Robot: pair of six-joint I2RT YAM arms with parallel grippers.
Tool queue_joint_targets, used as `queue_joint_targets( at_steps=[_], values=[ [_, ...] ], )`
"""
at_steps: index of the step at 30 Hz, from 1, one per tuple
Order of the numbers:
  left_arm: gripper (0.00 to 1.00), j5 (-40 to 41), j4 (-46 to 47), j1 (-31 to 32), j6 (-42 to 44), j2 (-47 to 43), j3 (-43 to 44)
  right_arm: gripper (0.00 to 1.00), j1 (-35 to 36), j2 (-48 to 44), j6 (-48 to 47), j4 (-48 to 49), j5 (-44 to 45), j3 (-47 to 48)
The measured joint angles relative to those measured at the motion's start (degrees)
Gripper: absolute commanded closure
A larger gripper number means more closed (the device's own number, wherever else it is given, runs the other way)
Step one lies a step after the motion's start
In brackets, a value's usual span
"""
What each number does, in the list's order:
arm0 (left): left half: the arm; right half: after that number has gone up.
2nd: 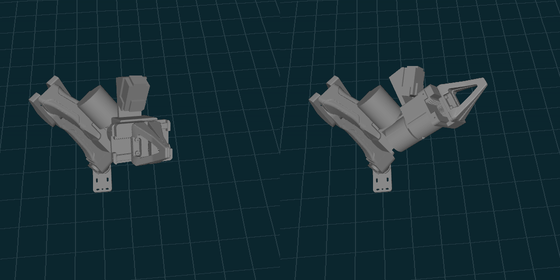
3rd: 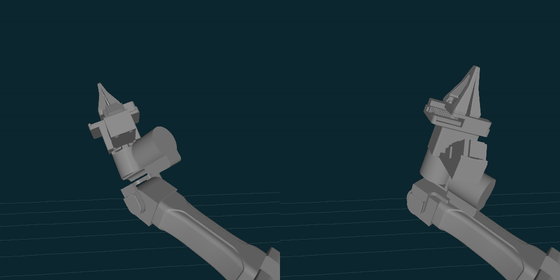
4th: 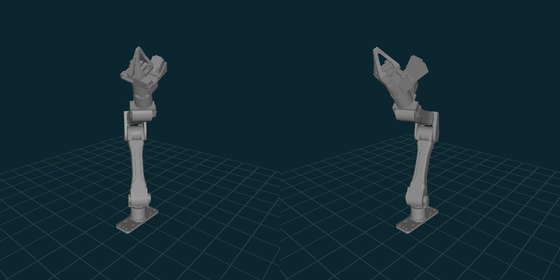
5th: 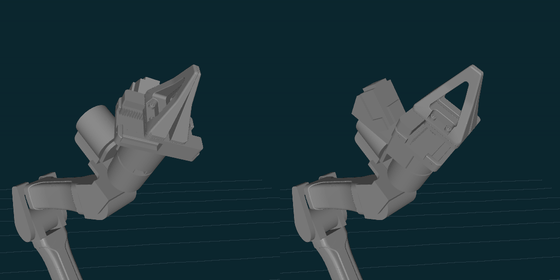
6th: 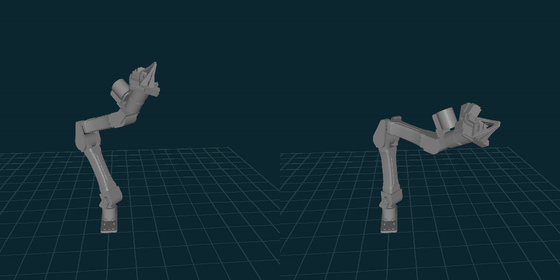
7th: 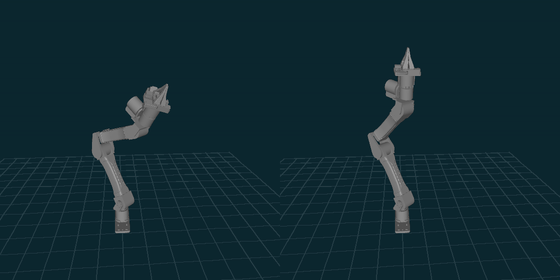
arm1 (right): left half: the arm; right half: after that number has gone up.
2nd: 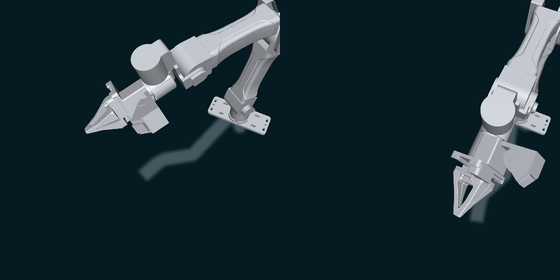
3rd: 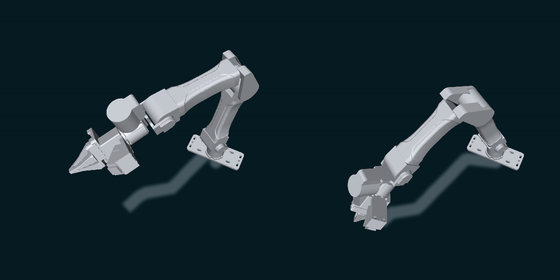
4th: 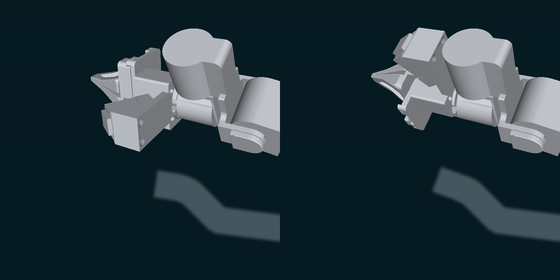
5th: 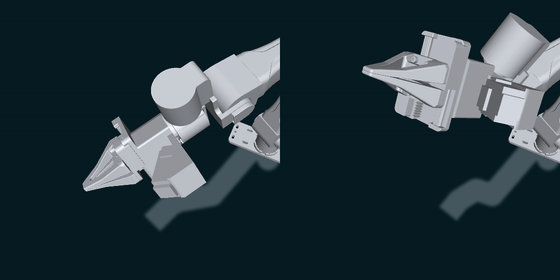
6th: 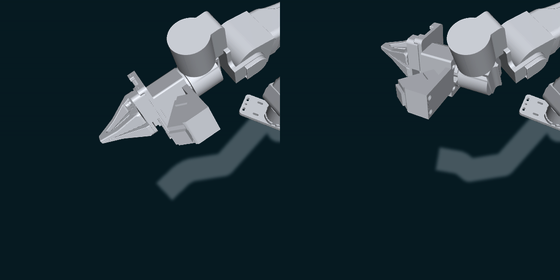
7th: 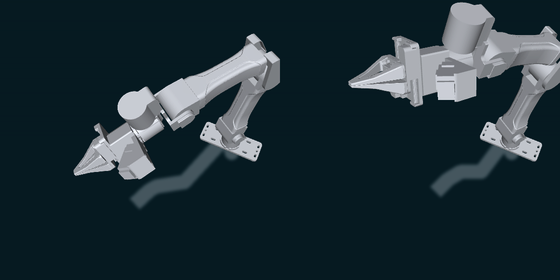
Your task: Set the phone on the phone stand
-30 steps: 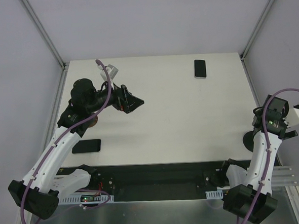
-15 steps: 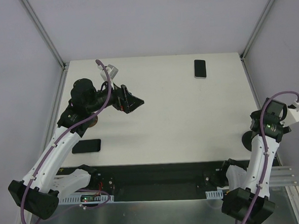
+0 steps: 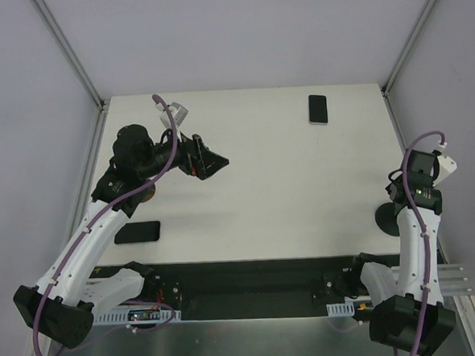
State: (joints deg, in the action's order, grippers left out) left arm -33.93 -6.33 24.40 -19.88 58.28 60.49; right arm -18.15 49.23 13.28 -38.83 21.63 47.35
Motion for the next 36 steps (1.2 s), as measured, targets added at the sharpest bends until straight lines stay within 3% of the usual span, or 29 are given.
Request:
queue_joint_targets(
  at_steps=[5, 7, 20, 25, 29, 33, 34, 36],
  values=[
    [0.01, 0.37, 0.0, 0.0, 0.37, 0.35, 0.0, 0.99, 2.89, 0.85, -3.89, 1.16, -1.51, 0.42],
    [0.01, 0.57, 0.04, 0.0, 0.61, 0.66, 0.0, 0.99, 7.48, 2.12, -7.04, 1.36, -2.93, 1.38],
    [0.01, 1.62, -0.26, 0.0, -2.82, 1.68, 0.02, 0.99, 53.94, 23.56, -27.96, 2.36, -27.69, 17.16],
    [0.01, 2.67, -0.22, -0.11, -4.87, 3.13, 0.02, 0.99, 60.48, 30.91, -35.47, 0.33, -32.68, 24.11],
    [0.01, 1.38, -0.22, -1.99, -4.98, 6.08, -0.04, 0.98, 61.55, 34.69, -40.11, -3.08, -35.28, 28.63],
    [0.05, -3.63, -0.02, -3.87, -5.57, 10.82, -0.11, 0.84, 61.53, 35.67, -43.19, -5.18, -35.67, 29.97],
    [0.05, -5.07, 0.11, -3.91, -6.01, 11.96, -0.26, 0.65, 61.53, 35.58, -43.54, -5.16, -35.65, 29.79],
    [0.03, -7.52, 0.35, -3.89, -6.67, 13.35, -0.92, 0.49, 61.53, 34.67, -43.87, -4.31, -35.45, 28.63]
  ],
)
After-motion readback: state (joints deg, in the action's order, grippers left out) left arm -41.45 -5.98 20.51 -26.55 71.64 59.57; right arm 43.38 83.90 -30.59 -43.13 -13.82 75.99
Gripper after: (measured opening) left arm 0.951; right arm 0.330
